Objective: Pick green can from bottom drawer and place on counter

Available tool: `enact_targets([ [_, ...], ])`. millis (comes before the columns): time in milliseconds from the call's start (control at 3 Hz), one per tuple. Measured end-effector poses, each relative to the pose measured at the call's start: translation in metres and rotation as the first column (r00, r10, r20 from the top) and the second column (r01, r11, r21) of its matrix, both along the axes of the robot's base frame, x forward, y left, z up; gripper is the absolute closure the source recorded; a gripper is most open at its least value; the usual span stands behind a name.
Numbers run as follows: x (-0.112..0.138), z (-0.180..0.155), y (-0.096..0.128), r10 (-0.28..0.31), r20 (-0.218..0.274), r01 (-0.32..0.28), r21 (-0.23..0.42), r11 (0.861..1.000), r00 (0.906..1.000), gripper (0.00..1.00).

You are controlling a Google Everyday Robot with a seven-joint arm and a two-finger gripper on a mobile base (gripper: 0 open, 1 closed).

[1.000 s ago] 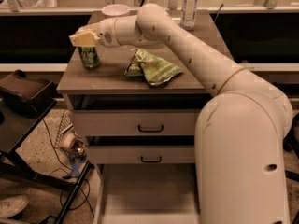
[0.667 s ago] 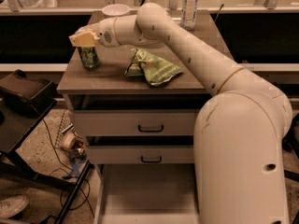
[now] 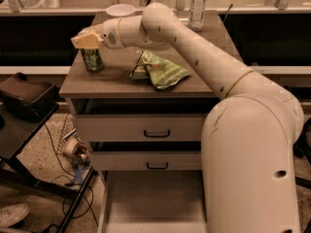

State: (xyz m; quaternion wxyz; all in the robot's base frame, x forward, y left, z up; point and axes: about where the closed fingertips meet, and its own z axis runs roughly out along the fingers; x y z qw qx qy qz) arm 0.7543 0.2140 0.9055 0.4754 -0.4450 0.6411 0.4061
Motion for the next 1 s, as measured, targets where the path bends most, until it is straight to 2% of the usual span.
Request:
enact_targets([
  [333,-0.0011,-0.0009,0.0031,0.005,-0.002,-0.005,0.000,1.000,1.0000,0.05],
  [667,-0.0019,-0.0016,0.0054,0.008,-0.003,-0.008,0.000,1.000,1.0000,0.00],
  [1000,-0.0020,-0.0016,0.0055,0.008,-0.003,-0.008,0.000,1.000,1.0000,0.00],
])
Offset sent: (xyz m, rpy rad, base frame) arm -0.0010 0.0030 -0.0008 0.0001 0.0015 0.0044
